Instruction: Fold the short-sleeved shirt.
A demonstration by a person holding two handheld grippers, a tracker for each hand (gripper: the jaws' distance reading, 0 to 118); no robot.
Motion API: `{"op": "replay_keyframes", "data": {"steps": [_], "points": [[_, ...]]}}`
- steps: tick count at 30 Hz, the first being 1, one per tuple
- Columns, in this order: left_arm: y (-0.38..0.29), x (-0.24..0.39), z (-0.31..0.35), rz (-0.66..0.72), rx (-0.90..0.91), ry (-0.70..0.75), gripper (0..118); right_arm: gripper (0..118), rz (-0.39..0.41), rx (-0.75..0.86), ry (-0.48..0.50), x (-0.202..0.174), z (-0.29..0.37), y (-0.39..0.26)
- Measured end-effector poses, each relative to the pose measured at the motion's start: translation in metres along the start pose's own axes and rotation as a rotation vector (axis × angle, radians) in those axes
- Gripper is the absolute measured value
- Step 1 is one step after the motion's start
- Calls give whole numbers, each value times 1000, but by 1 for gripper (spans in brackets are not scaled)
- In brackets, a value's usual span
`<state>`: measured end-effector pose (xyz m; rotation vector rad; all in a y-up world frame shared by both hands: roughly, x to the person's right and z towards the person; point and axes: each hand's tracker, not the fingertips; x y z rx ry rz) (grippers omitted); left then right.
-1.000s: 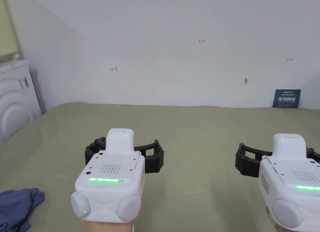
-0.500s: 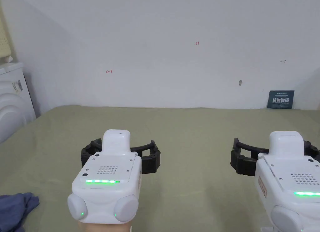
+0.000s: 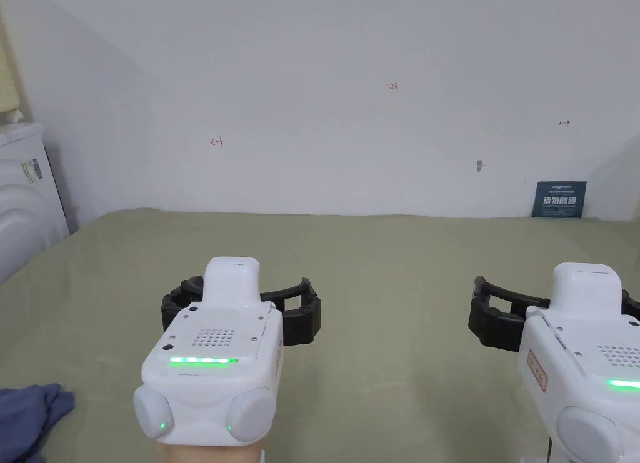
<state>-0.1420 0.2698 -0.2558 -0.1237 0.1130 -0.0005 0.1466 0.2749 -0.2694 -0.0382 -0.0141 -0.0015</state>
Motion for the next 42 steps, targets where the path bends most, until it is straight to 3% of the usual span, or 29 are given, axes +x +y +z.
{"op": "replay_keyframes", "data": {"steps": [3,8,25,32,37,39,42], "points": [[0,1,-2,-8,-9,5,118,118,3,0,12,-1,0,0],[1,2,-1,-7,-7,3,118,118,81,-4,-5,-6,-2,-3],[5,-3,4,2,-6,8,118,118,55,-38,-42,-6,-5,8],[7,0,4,5,-12,-2,118,118,-67,-137,22,2,-7,18],[10,2,3,0,-9,-3,118,118,-3,-216,15,2,-15,18],[12,2,2,2,-11,-7,118,118,-12,-252,61,4,-17,15],[13,3,0,10,-19,-11,118,118,-18,-276,45,1,-19,13]]}}
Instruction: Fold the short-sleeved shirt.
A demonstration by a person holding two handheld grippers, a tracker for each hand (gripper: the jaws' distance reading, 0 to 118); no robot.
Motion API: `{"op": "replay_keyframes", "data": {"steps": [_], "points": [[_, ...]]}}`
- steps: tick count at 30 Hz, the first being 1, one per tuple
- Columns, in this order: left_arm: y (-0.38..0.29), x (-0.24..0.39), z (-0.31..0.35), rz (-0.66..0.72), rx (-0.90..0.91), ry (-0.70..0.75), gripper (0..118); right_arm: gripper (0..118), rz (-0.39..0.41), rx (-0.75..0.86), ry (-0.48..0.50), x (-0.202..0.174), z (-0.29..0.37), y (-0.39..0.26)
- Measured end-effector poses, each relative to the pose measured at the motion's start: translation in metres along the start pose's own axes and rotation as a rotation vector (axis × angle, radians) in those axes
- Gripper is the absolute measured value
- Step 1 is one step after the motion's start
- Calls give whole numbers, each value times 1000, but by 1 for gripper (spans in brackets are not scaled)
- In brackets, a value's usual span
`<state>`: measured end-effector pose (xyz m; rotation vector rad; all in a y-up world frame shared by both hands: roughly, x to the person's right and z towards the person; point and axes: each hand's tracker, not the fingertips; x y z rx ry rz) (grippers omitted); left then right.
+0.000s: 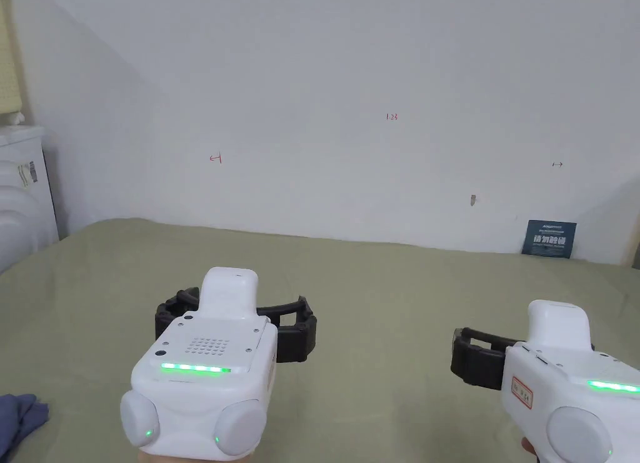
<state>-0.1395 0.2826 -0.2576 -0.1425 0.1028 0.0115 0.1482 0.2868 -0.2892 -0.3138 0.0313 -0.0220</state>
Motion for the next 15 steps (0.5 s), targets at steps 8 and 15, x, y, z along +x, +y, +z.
{"op": "replay_keyframes", "data": {"steps": [8,15], "points": [[0,1,-2,-3,3,-22,118,118,-33,-58,39,3,-3,5],[-3,3,-2,-12,0,-30,118,118,-54,-17,76,3,-2,-5]]}}
